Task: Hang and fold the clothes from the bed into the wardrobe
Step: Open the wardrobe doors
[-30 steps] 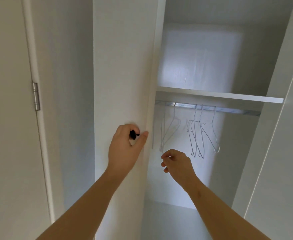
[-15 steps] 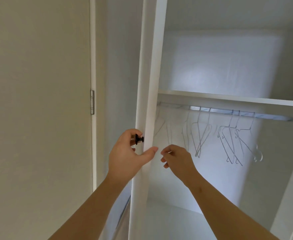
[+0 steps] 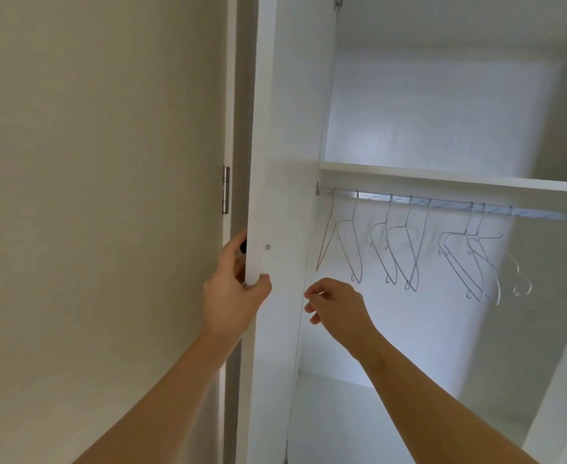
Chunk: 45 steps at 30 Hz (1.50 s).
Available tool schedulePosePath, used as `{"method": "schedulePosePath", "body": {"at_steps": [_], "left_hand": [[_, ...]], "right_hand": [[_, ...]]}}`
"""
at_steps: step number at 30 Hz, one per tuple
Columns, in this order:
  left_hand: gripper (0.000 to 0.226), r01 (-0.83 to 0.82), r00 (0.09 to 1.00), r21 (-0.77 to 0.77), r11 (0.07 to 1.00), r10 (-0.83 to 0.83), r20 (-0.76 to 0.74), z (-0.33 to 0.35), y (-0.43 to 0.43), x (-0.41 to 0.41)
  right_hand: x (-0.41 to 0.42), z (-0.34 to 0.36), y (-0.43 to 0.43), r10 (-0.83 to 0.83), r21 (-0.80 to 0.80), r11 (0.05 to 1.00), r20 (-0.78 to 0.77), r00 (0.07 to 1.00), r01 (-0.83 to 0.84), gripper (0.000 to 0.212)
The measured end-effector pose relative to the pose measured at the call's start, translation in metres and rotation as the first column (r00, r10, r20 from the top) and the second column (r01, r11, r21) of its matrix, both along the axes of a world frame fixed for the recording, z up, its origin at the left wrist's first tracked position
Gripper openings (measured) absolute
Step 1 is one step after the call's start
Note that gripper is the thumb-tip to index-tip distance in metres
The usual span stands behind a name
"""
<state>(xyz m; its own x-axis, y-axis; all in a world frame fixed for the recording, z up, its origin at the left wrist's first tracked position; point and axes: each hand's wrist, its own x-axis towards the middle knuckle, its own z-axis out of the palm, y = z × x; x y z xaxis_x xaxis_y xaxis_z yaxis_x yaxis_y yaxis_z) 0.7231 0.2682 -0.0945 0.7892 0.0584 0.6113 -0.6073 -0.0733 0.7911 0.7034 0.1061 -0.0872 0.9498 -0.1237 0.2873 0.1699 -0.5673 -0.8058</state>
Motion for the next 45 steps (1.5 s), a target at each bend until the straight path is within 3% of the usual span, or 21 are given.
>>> {"method": "schedulePosePath", "body": {"at_steps": [23, 30, 33, 37, 39, 41, 45], "left_hand": [[0.062, -0.006, 1.000, 0.048, 0.999, 0.005, 0.011, 0.000, 0.010, 0.000], [0.087, -0.156, 0.980, 0.151, 0.976, 0.172, -0.098, -0.012, -0.002, -0.027], [0.073, -0.291, 0.956, 0.202, 0.935, 0.275, 0.102, -0.017, -0.015, -0.055], [0.049, -0.343, 0.916, 0.174, 0.923, 0.288, 0.277, -0.016, -0.060, -0.093], [0.039, -0.233, 0.945, 0.186, 0.955, 0.177, 0.277, -0.021, -0.087, -0.108], [0.034, 0.013, 0.989, 0.221, 0.975, -0.046, 0.142, -0.028, -0.120, -0.122], [0.034, 0.385, 0.923, 0.350, 0.854, -0.357, -0.143, -0.058, -0.195, -0.164]], "right_hand": [[-0.009, -0.002, 0.033, -0.074, 0.002, 0.997, 0.002, 0.997, 0.074, 0.015], [-0.036, -0.014, 0.010, -0.115, 0.068, 0.991, 0.012, 0.993, 0.114, 0.017], [-0.060, -0.024, -0.012, -0.157, 0.099, 0.983, 0.001, 0.988, 0.156, 0.017], [-0.104, -0.034, -0.053, -0.265, 0.134, 0.955, -0.014, 0.964, 0.264, 0.017], [-0.134, -0.039, -0.074, -0.345, 0.154, 0.927, -0.018, 0.938, 0.343, 0.017], [-0.166, -0.047, -0.098, -0.430, 0.166, 0.888, -0.028, 0.903, 0.428, 0.017], [-0.244, -0.074, -0.141, -0.613, 0.185, 0.761, -0.109, 0.783, 0.622, 0.018]]}}
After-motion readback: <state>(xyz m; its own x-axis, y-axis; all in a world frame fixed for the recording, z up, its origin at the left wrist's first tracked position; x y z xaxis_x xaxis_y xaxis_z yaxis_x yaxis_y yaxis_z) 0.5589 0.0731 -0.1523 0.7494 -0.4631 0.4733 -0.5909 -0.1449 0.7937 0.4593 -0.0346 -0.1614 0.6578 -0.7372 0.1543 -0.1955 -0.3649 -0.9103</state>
